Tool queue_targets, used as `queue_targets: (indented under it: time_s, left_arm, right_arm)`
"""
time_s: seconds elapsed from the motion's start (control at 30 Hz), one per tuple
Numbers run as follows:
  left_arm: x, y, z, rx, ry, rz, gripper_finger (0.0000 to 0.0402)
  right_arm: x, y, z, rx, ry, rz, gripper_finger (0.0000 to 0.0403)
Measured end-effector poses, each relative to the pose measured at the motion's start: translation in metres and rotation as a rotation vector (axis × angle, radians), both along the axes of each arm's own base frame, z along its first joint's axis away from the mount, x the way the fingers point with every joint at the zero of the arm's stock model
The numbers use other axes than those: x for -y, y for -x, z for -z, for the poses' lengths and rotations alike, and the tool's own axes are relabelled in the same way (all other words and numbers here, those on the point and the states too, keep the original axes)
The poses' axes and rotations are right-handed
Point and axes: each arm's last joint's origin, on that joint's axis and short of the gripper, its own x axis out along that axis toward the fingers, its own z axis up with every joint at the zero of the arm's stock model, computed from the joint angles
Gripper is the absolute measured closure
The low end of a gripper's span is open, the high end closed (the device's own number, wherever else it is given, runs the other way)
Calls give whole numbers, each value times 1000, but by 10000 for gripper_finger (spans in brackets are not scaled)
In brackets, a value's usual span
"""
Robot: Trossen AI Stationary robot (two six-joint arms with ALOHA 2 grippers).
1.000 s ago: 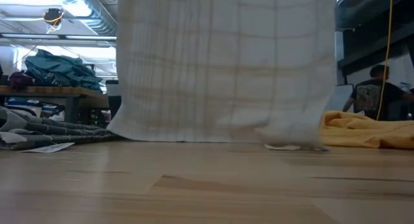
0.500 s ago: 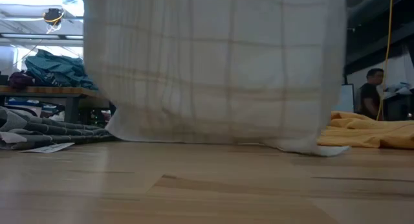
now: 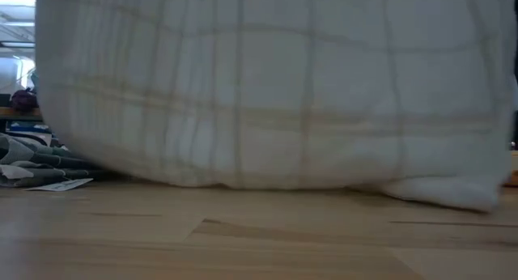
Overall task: Fold towel
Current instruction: Fold the white patterned towel
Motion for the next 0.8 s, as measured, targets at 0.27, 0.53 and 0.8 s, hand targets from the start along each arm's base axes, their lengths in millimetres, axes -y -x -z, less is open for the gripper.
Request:
queue_targets:
  time_s: [0.27,0.53,0.8]
  left_arm:
    - [-19,13,-34,187,-203,-348,401]
    - [-29,21,-51,279,-306,-498,401]
    - [-18,16,-49,314,-292,-437,401]
  right_arm:
    - [14,25,-19,204,48,206,398]
    - [19,36,-42,448,46,291,398]
    - [11,29,-45,480,-13,88,398]
